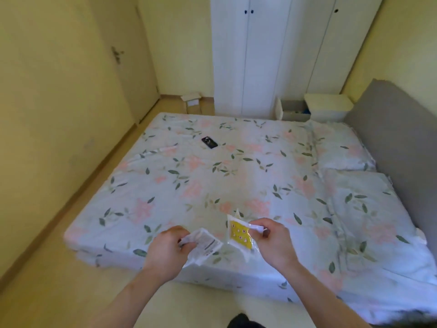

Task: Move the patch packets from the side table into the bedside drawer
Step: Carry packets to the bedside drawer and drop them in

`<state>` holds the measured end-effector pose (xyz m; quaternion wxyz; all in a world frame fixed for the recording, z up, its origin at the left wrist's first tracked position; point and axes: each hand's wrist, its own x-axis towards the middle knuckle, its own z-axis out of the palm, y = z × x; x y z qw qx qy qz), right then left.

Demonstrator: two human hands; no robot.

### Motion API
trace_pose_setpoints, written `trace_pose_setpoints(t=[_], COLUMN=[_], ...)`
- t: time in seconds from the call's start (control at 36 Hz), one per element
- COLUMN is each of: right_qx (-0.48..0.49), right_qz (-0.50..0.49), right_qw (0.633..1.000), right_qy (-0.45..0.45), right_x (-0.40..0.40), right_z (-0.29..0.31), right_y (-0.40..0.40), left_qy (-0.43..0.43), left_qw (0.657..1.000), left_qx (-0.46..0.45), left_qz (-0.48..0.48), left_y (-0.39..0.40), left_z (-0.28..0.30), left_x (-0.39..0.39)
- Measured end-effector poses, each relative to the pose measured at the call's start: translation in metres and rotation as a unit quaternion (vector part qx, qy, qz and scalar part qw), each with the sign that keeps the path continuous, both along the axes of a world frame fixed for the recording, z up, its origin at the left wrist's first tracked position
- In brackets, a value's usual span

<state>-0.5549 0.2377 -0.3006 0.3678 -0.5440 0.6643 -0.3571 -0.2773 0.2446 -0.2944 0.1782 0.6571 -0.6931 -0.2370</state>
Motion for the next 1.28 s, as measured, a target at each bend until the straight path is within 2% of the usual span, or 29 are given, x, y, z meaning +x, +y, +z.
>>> trace_pose_setpoints(t=[0.14,0.28,0.53,0.69,0.92,1.08,1.28], right_qx=[0.016,0.024,0.017,0.003,-0.001,-0.009,0.005], right_qz=[0.091,0.19,0.294,0.359,0.403,0.399,0.337], right_qw=[0.995,0.981,0.955,0.932,0.915,0.916,0.941], right_qy=[0.021,0.04,0.042,0.049,0.026,0.032,0.03], right_x=[0.088,0.182,0.353,0.463,0.604,0.711,0.827], right_z=[0.001,-0.008,-0.016,0.004,0.02,0.011,0.002], right_y=[-0.054,-0.109,-0.212,-0.269,-0.323,-0.354,-0.378], left_qy=[0.02,0.017,-0.018,-0.023,0.002,0.019,0.019], left_qw=[0.995,0.988,0.968,0.942,0.917,0.919,0.937], left_qx=[0.003,0.01,0.029,0.026,0.018,0.013,0.051], left_qz=[0.098,0.155,0.249,0.333,0.398,0.394,0.346], left_y=[-0.01,-0.028,-0.086,-0.107,-0.134,-0.16,-0.196], left_z=[0.008,0.013,0.011,0.025,0.02,0.015,0.016], left_x=[0.085,0.162,0.305,0.394,0.52,0.628,0.765])
